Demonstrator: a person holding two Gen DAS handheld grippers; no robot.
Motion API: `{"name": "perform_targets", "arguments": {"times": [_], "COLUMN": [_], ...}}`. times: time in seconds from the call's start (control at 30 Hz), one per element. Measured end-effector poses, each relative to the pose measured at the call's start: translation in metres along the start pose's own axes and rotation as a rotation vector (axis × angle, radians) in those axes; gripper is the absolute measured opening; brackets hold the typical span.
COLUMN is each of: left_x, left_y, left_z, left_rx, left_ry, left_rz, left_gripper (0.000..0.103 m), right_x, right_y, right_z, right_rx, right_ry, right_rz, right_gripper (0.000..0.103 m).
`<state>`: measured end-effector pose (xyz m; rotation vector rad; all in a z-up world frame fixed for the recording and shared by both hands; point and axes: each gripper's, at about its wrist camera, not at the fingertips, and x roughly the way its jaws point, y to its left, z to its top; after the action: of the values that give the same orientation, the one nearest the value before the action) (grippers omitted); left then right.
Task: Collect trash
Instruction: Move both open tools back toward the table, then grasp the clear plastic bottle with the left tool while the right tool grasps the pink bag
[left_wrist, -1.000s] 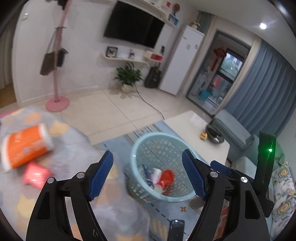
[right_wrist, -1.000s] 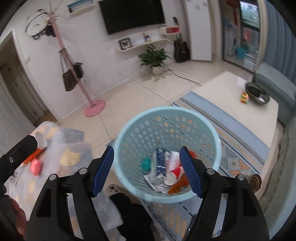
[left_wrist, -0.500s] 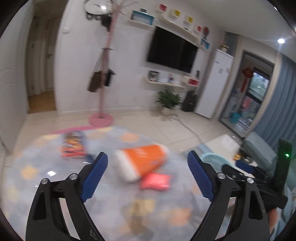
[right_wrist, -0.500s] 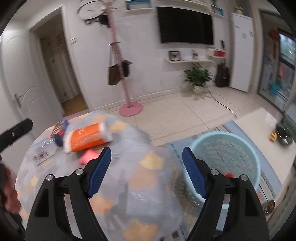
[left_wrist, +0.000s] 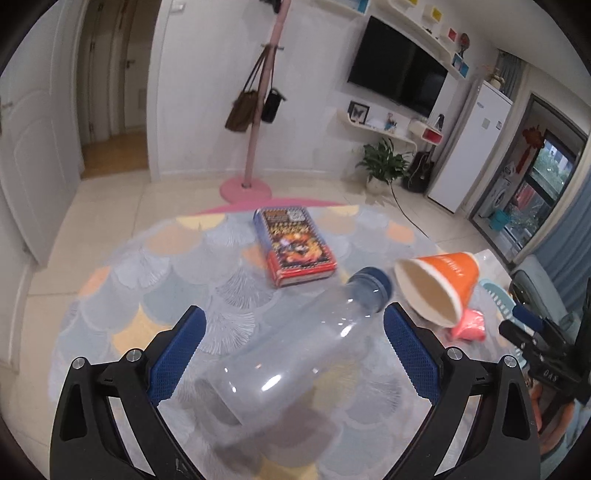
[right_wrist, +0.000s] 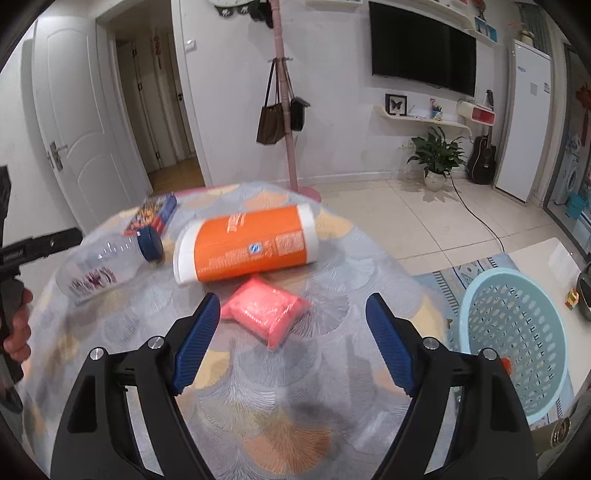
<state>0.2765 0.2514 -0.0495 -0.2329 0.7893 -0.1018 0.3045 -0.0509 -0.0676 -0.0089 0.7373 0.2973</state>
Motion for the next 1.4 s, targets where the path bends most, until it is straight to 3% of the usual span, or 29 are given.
{"name": "perform_targets", "arguments": {"times": [0.17,0.23,0.3,0.47,0.63,0.73,0.8,0.87,1.03,1.1,1.17,1.2,1.23,1.27,1.4], "left_x": [0.017,0.02,0.022,0.023,0.035,0.034,0.031,0.023,0.009,0.003,-0.002,-0.004,-0.006,-0.008,-0.016], "left_y": [-0.007,-0.013,-0.022,-0.041,-0.036,-0.035,-0.035,-0.033,-0.037,-0.038,-0.041,-0.045,-0.046,-0.046,-0.05], "left_z": [-0.003,-0.007,-0.014,-0.032,-0.034,-0.035,-0.036,-0.039,-0.052,-0.056,-0.06,-0.061,-0.062,-0.061,-0.066], "left_rx": [0.047,0.084,0.126,0.181,0.106,0.085,0.078,0.052,0.033,0.025,0.026,0.024,0.021,0.018,0.012], "left_ry": [0.078,0.11,0.162,0.227,0.225,0.183,0.165,0.153,0.136,0.124,0.115,0.111,0.103,0.094,0.073], "left_rz": [-0.059,-0.028,0.056,0.079,0.13,0.149,0.158,0.112,0.096,0.082,0.077,0.073,0.067,0.061,0.055], "left_gripper": [0.093,0.092,0.085,0.085,0.073,0.068,0.052,0.046,0.045,0.045,0.045,0.045,0.045,0.045,0.045], "right_x": [0.009,0.01,0.014,0.026,0.037,0.046,0.053,0.057,0.061,0.06,0.061,0.059,0.058,0.056,0.044], "right_y": [-0.002,-0.002,0.001,0.011,0.02,0.021,0.019,0.02,0.025,0.028,0.035,0.037,0.039,0.041,0.05], "right_z": [-0.001,0.003,0.008,0.017,0.014,0.009,0.01,0.011,0.01,0.008,0.003,0.001,0.001,0.0,-0.009], "right_rx": [-0.006,-0.016,-0.04,-0.104,-0.162,-0.192,-0.194,-0.209,-0.281,-0.295,-0.32,-0.328,-0.331,-0.333,-0.37], "right_ry": [0.023,0.03,0.048,0.089,0.118,0.152,0.181,0.198,0.2,0.203,0.216,0.212,0.211,0.213,0.196], "right_rz": [0.0,0.011,0.036,0.07,0.086,0.101,0.117,0.128,0.108,0.122,0.123,0.122,0.133,0.152,0.154], "right_gripper": [0.077,0.077,0.077,0.077,0.078,0.08,0.08,0.08,0.08,0.076,0.061,0.058,0.043,0.038,0.037]}}
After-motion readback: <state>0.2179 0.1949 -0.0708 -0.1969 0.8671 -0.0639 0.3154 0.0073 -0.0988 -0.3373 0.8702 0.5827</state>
